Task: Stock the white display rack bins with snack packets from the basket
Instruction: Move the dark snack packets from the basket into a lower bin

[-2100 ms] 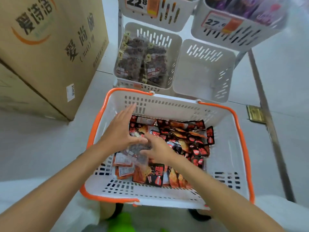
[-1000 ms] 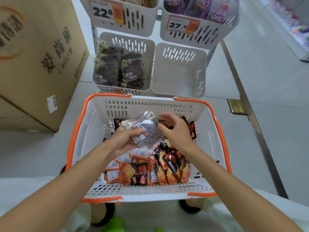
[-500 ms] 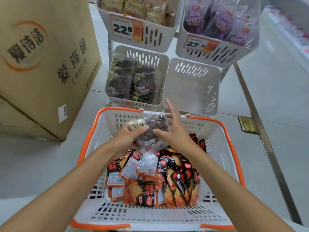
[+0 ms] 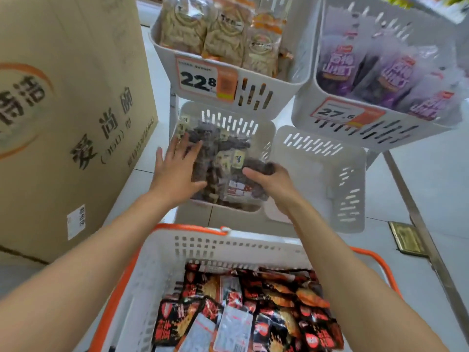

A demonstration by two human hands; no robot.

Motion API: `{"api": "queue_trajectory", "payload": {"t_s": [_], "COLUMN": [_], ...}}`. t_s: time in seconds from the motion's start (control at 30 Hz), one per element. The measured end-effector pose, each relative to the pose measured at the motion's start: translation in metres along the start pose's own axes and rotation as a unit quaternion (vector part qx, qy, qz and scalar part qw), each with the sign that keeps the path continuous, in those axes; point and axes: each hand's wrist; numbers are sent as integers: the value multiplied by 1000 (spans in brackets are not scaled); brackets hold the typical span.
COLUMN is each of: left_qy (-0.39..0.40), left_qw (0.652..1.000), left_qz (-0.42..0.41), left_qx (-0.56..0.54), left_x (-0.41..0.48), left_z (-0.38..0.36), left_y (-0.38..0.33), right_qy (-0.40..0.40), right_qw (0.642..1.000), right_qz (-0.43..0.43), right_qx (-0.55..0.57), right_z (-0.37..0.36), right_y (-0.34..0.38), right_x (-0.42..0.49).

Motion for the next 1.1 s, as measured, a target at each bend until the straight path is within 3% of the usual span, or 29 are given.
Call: {"api": "queue_trajectory", "payload": {"t_s": [0.07,0.17,0.37,0.53,0.7,0.83,1.0,1.1], "left_qy": [41,-3,-11,-1,6,10,18,28], "left_qw": [996,995,998,999,999,999,998,997], "left_qz": [-21,-47,-46,-37,-37,-43,-68,-68], "left_qx": [79,83,51,31,28,22,4,7], "left_x": [13,17,19,17,17,18,19,19], "left_z": [-19,-40,-46,-42,-39,-40,-39,-39], "left_y": [16,27,34,31,30,32,36,37], "right_qy": [-38,-105,-11,-23,-7,-41,-41,-38], "right_qw": [991,937,979,984,998,993,989,987], "right_qz": [26,117,59,69,61,80,134,146], "right_qx": [-128,-311,-195,-160,-9,72,-49,-51], "right_z": [-15,-29,-34,-41,-44,-29,-46,-59], "right_y": [-7,-11,-14,-19,-25,-26,-26,-33], "right_x": [16,18,26,16,-4,-1,16,16]}}
Point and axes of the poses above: each hand's wrist, its own x-axis towards the middle knuckle, its own z-axis out of the back of the hand, y = z × x, and after that the axes turned 1 degree about y, right-handed
